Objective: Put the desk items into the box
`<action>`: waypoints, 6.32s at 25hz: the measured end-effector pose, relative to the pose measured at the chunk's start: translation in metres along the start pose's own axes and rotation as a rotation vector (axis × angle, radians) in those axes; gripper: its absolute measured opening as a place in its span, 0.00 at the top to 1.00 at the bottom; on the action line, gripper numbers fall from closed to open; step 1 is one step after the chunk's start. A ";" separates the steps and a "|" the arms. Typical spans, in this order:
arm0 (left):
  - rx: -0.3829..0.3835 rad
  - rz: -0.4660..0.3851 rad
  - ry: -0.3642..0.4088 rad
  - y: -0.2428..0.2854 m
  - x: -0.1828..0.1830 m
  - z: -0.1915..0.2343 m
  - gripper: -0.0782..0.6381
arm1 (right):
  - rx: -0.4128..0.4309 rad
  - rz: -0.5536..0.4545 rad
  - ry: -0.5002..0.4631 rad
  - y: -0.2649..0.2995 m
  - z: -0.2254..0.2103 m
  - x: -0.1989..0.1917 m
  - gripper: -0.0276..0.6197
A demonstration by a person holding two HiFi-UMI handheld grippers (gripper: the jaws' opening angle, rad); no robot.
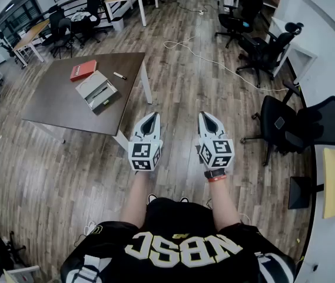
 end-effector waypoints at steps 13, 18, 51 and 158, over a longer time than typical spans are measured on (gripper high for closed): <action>0.139 -0.009 -0.044 -0.006 -0.029 0.048 0.87 | 0.114 0.089 0.048 0.055 0.019 -0.052 0.94; 0.175 0.017 -0.044 0.020 -0.056 0.104 0.87 | 0.185 0.082 0.042 0.127 0.047 -0.066 0.94; 0.495 0.016 -0.122 0.089 -0.084 0.498 0.87 | 0.608 0.280 -0.082 0.521 0.279 -0.133 0.94; 0.627 0.314 -0.394 0.108 -0.247 0.592 0.87 | 0.888 0.873 -0.321 0.638 0.310 -0.336 0.84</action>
Point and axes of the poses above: the fingertips, and each gripper's own axes: y forward along the fingers, z to its left, x out of its top, the point moved 4 cm from there along -y, backward along the fingers, and after that the axes turned 4 degrees about -z, right-handed, at the moved point
